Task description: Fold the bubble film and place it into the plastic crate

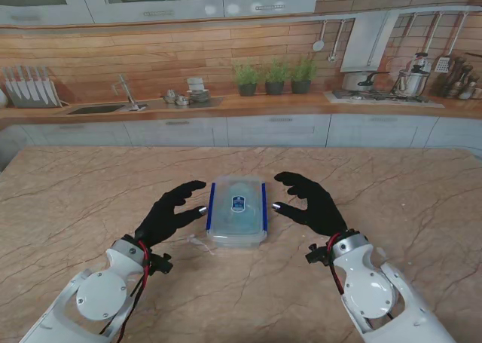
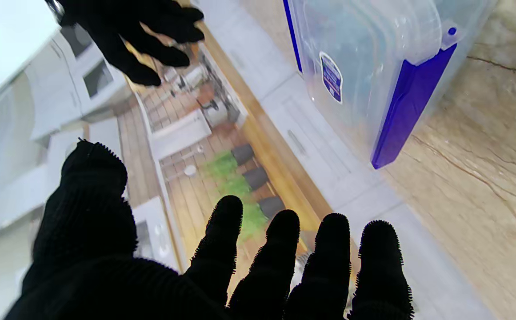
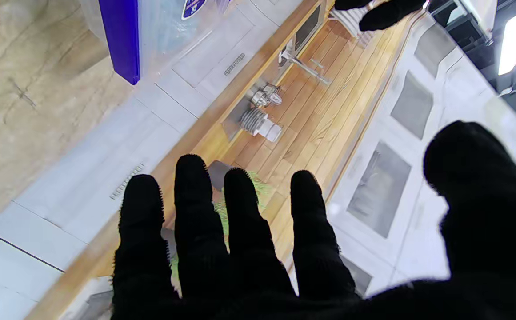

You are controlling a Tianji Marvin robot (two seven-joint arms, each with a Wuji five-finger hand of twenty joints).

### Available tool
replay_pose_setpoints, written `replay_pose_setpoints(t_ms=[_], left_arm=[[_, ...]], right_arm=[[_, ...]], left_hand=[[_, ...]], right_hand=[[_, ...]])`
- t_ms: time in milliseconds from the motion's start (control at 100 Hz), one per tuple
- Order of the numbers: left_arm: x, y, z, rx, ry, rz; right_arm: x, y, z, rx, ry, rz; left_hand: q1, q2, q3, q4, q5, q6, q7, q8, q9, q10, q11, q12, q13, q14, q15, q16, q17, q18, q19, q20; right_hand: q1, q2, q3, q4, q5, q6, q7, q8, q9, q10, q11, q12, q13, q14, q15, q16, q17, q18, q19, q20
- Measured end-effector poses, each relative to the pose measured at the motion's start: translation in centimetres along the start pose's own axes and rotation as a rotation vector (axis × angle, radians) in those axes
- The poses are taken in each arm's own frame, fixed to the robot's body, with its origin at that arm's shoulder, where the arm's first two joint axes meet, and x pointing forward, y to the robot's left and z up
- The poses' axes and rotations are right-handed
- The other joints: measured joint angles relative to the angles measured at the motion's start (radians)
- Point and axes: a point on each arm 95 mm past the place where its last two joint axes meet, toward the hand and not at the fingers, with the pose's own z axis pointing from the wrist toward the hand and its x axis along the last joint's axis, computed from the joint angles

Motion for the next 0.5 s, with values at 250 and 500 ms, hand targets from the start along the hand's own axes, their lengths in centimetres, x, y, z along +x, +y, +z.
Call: replay_pose_setpoints(t_ms=[250, 500], left_arm=[[0.7, -0.3, -1.9, -0.02, 0.089, 0.178], [1.0, -0.3, -2.7, 0.024, 0.21, 0.159]], right_arm=[[0.2, -0.4, -1.3, 0.044, 0.111, 0.017], [1.4, 0.0, -2.6, 0.065, 0.218, -0.006]], left_hand=[[-0.038, -0.041, -0.011, 0.0, 0.0, -0.028, -0.001, 0.0, 0.003, -0.024, -0.017, 0.0, 0.02, -0.016, -0.021, 0.0, 0.036, 0.004, -0.049, 0.0], [-0.05, -0.083, -0.009, 0.0, -0.015, -0.054, -0.001, 0.0, 0.003, -0.048, -0.021, 0.0, 0.031, -0.027, -0.021, 0.0, 0.049, 0.001, -0.049, 0.02]], right_hand=[[-0.033, -0.067, 0.036, -0.017, -0.087, -0.063, 0.005, -0.016, -0.001, -0.029, -0.038, 0.0, 0.001, -0.019, -0.067, -0.022, 0.025, 0.0, -0.058, 0.013], [-0.053, -0.067, 0.027, -0.019, -0.11, -0.089, 0.016, -0.031, -0.01, -0.039, -0.064, 0.0, 0.001, -0.025, -0.102, -0.033, 0.027, 0.0, -0.082, 0.013]])
